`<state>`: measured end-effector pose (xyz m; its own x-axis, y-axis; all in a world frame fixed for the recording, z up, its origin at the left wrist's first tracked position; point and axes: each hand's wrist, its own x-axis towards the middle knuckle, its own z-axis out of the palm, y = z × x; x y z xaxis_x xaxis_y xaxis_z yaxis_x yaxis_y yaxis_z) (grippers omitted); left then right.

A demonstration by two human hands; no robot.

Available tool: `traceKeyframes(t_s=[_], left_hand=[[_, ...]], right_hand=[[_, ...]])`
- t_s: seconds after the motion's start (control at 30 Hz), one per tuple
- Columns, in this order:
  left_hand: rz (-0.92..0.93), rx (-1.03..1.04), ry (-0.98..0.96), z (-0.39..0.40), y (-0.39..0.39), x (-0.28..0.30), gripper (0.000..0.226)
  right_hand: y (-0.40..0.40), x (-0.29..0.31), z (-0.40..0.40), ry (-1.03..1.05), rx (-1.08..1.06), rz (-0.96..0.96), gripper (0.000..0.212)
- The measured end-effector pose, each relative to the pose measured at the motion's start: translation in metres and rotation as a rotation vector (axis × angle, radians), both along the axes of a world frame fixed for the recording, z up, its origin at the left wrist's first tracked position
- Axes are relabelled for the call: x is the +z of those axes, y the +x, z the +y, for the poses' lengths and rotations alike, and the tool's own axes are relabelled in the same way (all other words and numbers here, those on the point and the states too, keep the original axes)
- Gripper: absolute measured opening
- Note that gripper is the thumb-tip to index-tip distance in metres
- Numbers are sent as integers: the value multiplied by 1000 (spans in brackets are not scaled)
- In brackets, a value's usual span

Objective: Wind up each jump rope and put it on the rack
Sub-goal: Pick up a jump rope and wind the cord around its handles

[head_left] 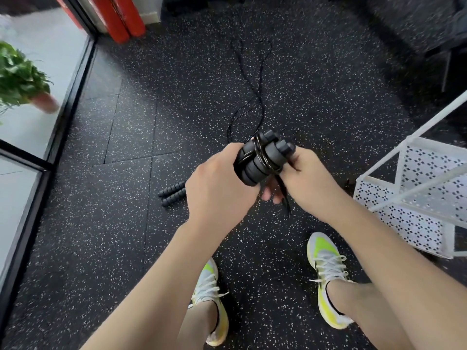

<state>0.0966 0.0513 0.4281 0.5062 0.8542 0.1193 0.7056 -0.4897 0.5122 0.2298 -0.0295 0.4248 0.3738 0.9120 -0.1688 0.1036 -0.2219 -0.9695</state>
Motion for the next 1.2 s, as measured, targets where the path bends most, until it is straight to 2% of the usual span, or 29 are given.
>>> traceKeyframes(t_s=[0.2, 0.33, 0.6, 0.77, 0.97, 1.1, 1.2], left_hand=[[132, 81, 9, 7, 0, -5, 23], [187, 138, 35, 16, -5, -8, 22], [279, 120, 90, 27, -13, -14, 18], [371, 27, 106, 27, -17, -20, 26], [397, -99, 189, 26, -17, -37, 26], [392, -165, 216, 25, -15, -43, 24], [416, -239, 229, 19, -13, -45, 28]], right_hand=[[-9, -7, 3, -177, 42, -123, 27], [-18, -7, 1, -209, 104, -168, 34], [-27, 16, -9, -213, 226, -531, 27], [-21, 25, -15, -205, 314, -689, 18], [-11, 17, -15, -163, 289, -676, 22], [-1, 13, -15, -107, 218, -685, 14], [7, 12, -15, -88, 184, -620, 9]])
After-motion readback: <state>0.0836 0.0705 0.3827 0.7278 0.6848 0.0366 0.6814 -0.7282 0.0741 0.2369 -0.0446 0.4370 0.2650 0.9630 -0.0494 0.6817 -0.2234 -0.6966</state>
